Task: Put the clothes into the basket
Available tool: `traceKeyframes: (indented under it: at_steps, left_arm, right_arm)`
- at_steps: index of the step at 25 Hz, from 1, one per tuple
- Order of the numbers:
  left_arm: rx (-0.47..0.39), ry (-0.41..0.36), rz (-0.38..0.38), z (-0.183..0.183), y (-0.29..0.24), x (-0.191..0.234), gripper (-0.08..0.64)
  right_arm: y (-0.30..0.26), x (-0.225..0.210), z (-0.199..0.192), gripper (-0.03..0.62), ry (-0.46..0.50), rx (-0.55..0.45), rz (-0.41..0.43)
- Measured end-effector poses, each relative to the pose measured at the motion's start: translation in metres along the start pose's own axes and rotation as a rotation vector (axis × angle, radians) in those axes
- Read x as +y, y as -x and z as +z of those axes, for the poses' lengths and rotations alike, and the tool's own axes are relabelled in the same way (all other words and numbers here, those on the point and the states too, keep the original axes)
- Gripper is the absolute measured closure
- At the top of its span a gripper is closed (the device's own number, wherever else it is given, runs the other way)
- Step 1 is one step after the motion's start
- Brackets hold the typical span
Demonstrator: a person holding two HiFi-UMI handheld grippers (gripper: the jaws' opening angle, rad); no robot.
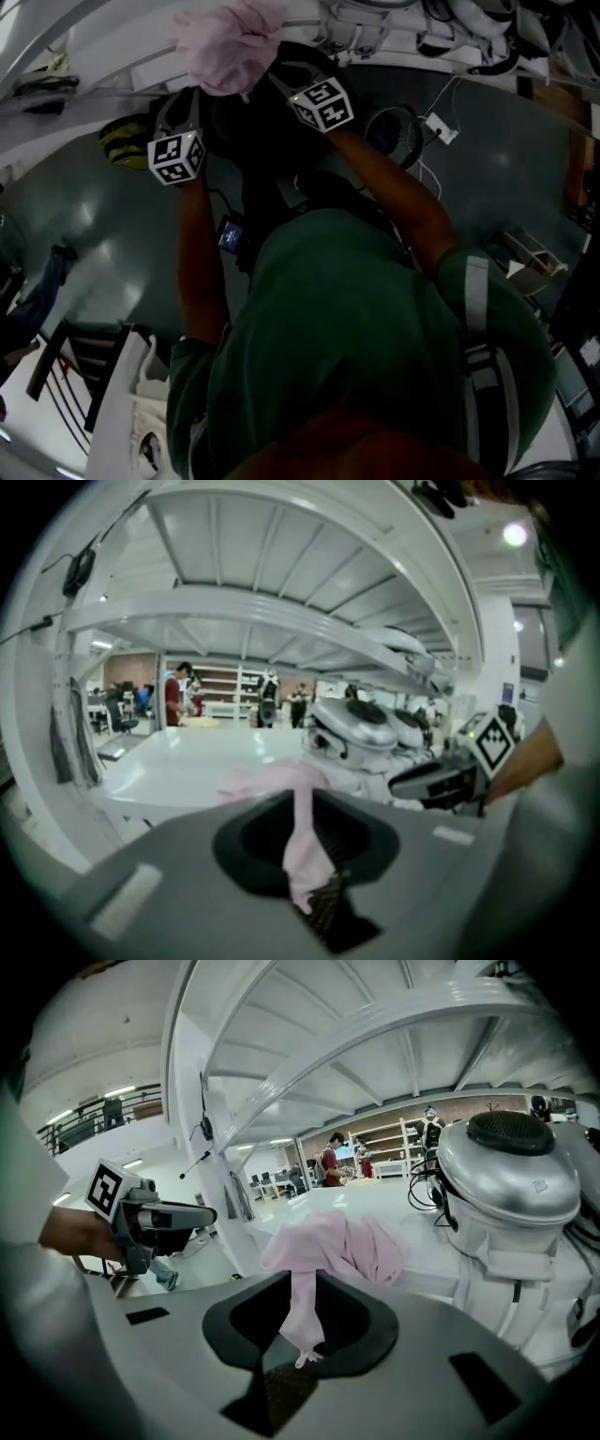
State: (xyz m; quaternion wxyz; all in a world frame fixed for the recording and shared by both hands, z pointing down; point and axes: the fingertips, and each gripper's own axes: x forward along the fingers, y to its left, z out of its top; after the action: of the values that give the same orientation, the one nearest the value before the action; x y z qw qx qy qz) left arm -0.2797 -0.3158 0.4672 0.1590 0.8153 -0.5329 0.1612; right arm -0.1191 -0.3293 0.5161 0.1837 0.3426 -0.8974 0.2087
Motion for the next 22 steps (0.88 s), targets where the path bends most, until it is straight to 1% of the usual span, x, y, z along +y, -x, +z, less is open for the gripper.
traceKeyframes:
  at_steps: [2, 4, 7, 9, 11, 14, 17, 19, 22]
  left_arm:
    - [-0.030, 0.029, -0.024, -0.001, -0.025, 0.001, 0.502]
    - [-0.039, 0.033, -0.031, -0.010, -0.032, 0.017, 0.502]
    - [-0.004, 0.012, -0.058, -0.029, -0.035, 0.039, 0.502]
    - [0.007, 0.001, -0.081, -0.033, -0.049, 0.046, 0.502]
    - [0.006, 0.005, -0.088, -0.034, -0.062, 0.053, 0.500]
    - [0.015, 0.017, -0.090, -0.045, -0.073, 0.059, 0.454]
    - [0.017, 0.043, -0.109, -0.055, -0.085, 0.061, 0.364]
    - [0.020, 0.064, -0.136, -0.062, -0.095, 0.059, 0.308]
    - [0.043, 0.061, -0.175, -0.073, -0.111, 0.053, 0.275]
  right_arm:
    - [-0.006, -0.014, 0.002, 0.532, 0.027, 0.016, -0.020]
    - [-0.023, -0.007, -0.004, 0.524, 0.033, 0.029, -0.028]
    - [-0.050, 0.014, -0.021, 0.497, -0.003, 0.038, -0.038]
    - [-0.065, 0.011, -0.023, 0.477, -0.016, 0.038, -0.049]
    - [-0.081, 0.004, -0.022, 0.451, -0.018, 0.044, -0.051]
    - [-0.100, 0.003, -0.030, 0.409, -0.035, 0.064, -0.042]
    - [-0.118, 0.003, -0.040, 0.370, -0.041, 0.085, -0.035]
    - [-0.128, -0.001, -0.048, 0.343, -0.038, 0.108, -0.049]
    - [-0.142, -0.008, -0.060, 0.321, -0.037, 0.141, -0.072]
